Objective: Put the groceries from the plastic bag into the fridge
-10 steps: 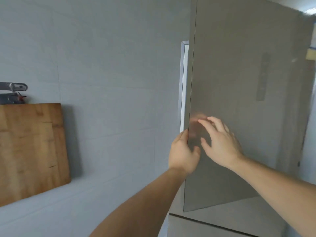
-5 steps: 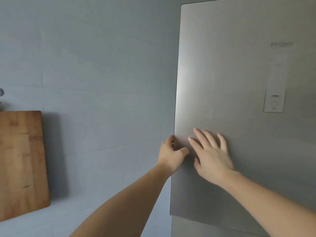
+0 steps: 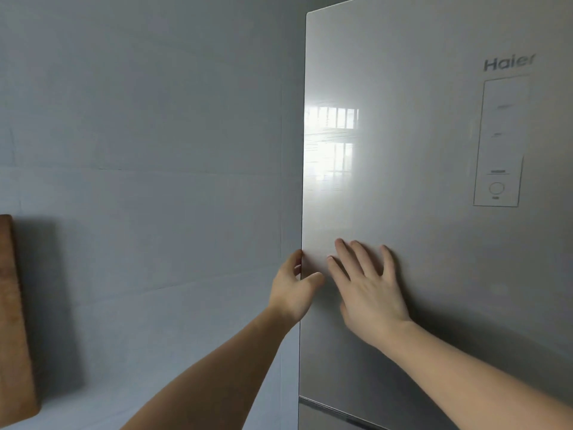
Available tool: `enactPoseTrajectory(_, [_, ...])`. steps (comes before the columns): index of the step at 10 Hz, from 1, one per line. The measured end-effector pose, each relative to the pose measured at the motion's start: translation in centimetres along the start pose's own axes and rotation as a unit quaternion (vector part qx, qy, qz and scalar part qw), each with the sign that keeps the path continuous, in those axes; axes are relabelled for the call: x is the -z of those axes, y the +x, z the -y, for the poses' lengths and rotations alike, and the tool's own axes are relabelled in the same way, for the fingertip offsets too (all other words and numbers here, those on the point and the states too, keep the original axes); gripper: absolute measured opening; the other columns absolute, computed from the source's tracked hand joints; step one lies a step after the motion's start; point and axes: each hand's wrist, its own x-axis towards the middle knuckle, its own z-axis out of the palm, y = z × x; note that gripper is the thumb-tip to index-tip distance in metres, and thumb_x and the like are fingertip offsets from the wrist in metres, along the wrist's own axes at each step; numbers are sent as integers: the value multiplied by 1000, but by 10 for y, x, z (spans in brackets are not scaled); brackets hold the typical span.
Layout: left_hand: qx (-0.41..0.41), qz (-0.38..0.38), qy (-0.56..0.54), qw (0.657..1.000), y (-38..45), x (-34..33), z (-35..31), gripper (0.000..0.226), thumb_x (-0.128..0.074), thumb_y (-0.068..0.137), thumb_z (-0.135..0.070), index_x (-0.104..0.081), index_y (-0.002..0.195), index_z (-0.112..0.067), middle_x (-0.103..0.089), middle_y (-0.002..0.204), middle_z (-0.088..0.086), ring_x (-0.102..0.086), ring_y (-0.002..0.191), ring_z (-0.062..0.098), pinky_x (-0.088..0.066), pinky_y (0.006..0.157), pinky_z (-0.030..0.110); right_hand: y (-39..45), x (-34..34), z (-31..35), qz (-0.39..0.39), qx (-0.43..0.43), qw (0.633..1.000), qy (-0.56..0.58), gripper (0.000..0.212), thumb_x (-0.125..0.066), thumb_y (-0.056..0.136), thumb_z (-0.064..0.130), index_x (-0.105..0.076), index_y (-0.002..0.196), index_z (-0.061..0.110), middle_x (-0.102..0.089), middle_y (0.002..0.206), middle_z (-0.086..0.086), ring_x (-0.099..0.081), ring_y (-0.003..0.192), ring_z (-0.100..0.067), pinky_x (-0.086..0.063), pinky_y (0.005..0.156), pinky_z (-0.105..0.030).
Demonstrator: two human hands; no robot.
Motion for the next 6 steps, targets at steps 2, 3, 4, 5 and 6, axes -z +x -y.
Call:
enactPoseTrajectory(2, [6, 32, 26, 999, 1, 10, -1, 64, -63, 73, -23, -49, 135, -25, -58, 124, -10, -53, 117, 9, -41, 94, 23, 2, 0, 5, 14, -5, 1000, -13, 76, -82, 50, 18, -62, 123, 11, -49, 141, -16, -45, 129, -35, -23, 103, -64])
enactPoseTrajectory(3, [16, 82, 88, 993, -2, 17, -11, 55, -63, 84, -16, -44, 135, -27, -54, 121, -13, -53, 114, 14, -40, 91, 24, 5, 16, 12, 58, -32, 998, -10, 74, -82, 50, 21, -62, 120, 12, -49, 141, -15, -46, 128, -35, -28, 101, -65])
enactPoseTrajectory(4, [19, 85, 180, 980, -10, 26, -14, 79, -60, 88, -26, -17, 154, -19, -36, 152, 0, -40, 137, 22, -38, 105, 31, 3, 31, 17, 97, -30, 995, 2, 74, -63, 79, 32, -32, 145, 21, -12, 160, -8, -13, 147, -30, -12, 115, -57])
enactPoseTrajectory(5, [12, 100, 271, 957, -30, 40, -9, 85, -58, 90, -33, -6, 156, -19, -24, 159, 6, -32, 142, 26, -34, 112, 36, -15, 43, 21, 136, -63, 987, 59, 76, -49, 90, 36, -8, 152, 24, 11, 161, -1, 8, 148, -25, 0, 118, -51])
enactPoseTrajectory(6, [-19, 125, 430, 894, -61, 61, -1, 83, -55, 88, -37, -9, 154, -19, -29, 155, 5, -37, 137, 28, -37, 107, 41, -43, 52, 30, 190, -99, 973, 85, 78, -48, 90, 40, -4, 153, 24, 12, 161, 2, 7, 149, -23, -5, 119, -49])
